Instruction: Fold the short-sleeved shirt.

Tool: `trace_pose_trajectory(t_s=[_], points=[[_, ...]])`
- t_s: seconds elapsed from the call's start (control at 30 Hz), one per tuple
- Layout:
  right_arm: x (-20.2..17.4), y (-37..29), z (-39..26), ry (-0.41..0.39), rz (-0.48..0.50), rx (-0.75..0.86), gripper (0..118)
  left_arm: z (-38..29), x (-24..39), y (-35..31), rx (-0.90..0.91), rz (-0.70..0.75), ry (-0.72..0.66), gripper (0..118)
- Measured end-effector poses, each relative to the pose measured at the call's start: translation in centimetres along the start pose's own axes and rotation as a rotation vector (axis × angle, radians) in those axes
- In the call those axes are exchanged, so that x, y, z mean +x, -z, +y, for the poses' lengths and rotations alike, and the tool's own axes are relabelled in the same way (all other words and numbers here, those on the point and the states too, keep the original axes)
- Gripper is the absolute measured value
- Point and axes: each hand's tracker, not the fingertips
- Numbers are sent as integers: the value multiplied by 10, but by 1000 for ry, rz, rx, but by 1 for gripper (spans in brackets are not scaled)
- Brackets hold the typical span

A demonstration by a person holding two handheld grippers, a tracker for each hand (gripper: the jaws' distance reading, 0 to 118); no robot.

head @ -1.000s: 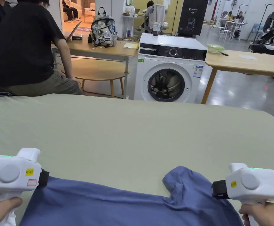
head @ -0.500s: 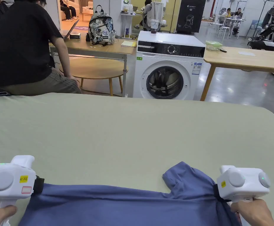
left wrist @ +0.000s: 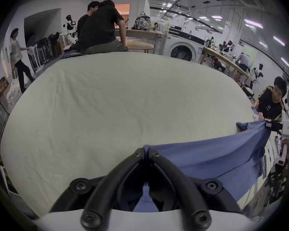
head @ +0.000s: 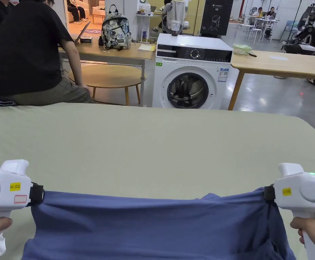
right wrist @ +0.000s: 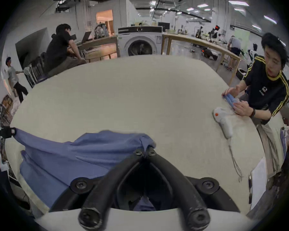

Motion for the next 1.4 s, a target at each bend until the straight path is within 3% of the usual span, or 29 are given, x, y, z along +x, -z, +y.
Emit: trace_pose_trajectory(t_s=[0.23, 0.57, 0.9, 1.17, 1.23, 1.3, 1.33, 1.4], points=[[11, -47, -46, -21, 5, -13, 0, -33, -8, -35, 8, -27, -14, 0], [17, -76, -121, -77, -13, -129, 0, -100, -20, -54, -129, -40, 14, 0], [20, -36, -185, -112, -52, -294, 0, -150, -27, -38, -255, -16, 36, 0], [12, -31, -198, -93, -74, -291, 0, -157, -22, -19, -290, 24, 61, 0], [15, -23, -204, -92, -80, -289, 12, -156, -22, -21, -289, 27, 59, 0], [11, -31, -199, -105, -99, -281, 54, -151, -21, -26, -286, 26, 49, 16], [9, -36, -195, -122, -140, -277, 69, -147, -19, -30, -280, 26, 45, 25], [7, -49, -184, -124, -193, -233, 72, -137, -11, -42, -211, 35, 40, 29]])
